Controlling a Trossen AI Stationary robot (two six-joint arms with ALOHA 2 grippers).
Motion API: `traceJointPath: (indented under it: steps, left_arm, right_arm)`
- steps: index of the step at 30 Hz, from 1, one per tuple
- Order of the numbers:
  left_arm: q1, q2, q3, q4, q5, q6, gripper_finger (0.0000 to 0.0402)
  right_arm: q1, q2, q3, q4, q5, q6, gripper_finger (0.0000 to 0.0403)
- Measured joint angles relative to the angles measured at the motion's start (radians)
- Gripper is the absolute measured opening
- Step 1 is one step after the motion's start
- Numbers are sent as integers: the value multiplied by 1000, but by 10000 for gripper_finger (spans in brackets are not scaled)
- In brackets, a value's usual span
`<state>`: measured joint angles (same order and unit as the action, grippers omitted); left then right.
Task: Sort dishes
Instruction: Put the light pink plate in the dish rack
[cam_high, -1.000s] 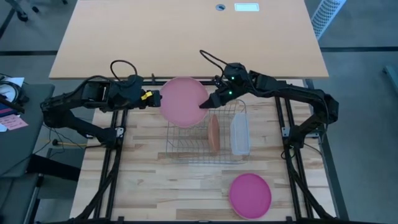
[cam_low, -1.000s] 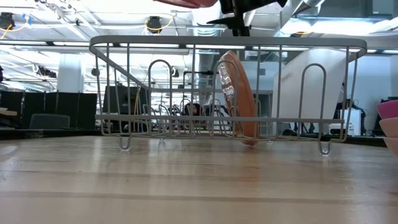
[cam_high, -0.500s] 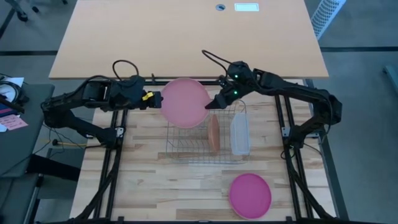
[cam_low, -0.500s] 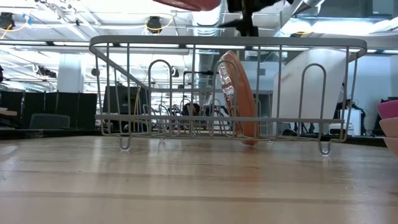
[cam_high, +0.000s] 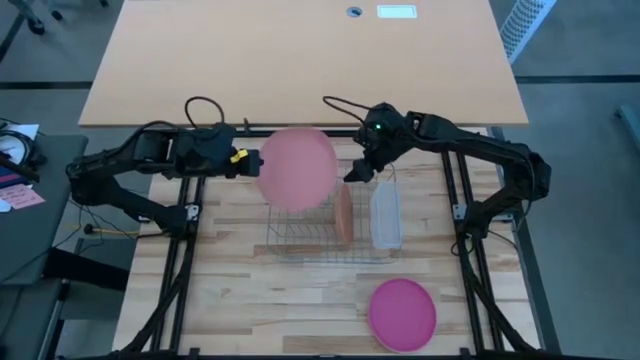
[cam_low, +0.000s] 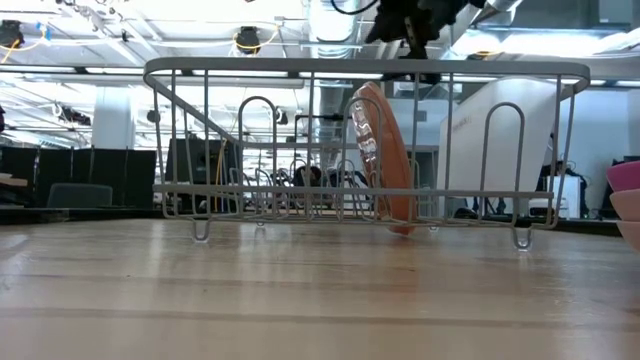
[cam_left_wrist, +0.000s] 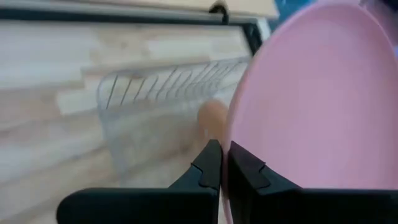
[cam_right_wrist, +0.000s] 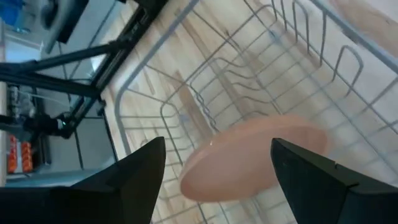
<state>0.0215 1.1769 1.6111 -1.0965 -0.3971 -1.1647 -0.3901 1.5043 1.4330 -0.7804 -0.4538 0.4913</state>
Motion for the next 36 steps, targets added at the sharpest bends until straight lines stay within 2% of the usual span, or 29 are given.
traceJointPath:
  steps: [10, 13, 16, 19, 22, 28, 33, 36]
  left_arm:
    - [0, 17, 1, -32, -25, -7, 0]
    - [0, 41, 0, -60, -22, 1, 0]
    - [0, 82, 25, -63, 29, 13, 0]
    - [0, 150, 117, -85, 56, 35, 0]
    - [3, 241, 267, -159, 44, 90, 0]
    - [34, 478, 618, -488, 28, 160, 0]
    - [45, 583, 709, -479, 56, 191, 0]
    - [52, 620, 709, -457, 77, 202, 0]
  right_arm:
    - [2, -17, 1, -155, 1, 16, 296]
    - [3, -62, 1, -197, 4, 48, 295]
    - [3, -131, 1, -220, 18, 67, 295]
    - [3, -206, 2, -239, 71, 84, 294]
    - [2, -277, 2, -231, 148, 87, 294]
    - [2, -390, 2, -203, 203, 51, 294]
    - [3, -438, 2, -229, 221, 30, 294]
    - [3, -451, 3, -280, 227, 28, 294]
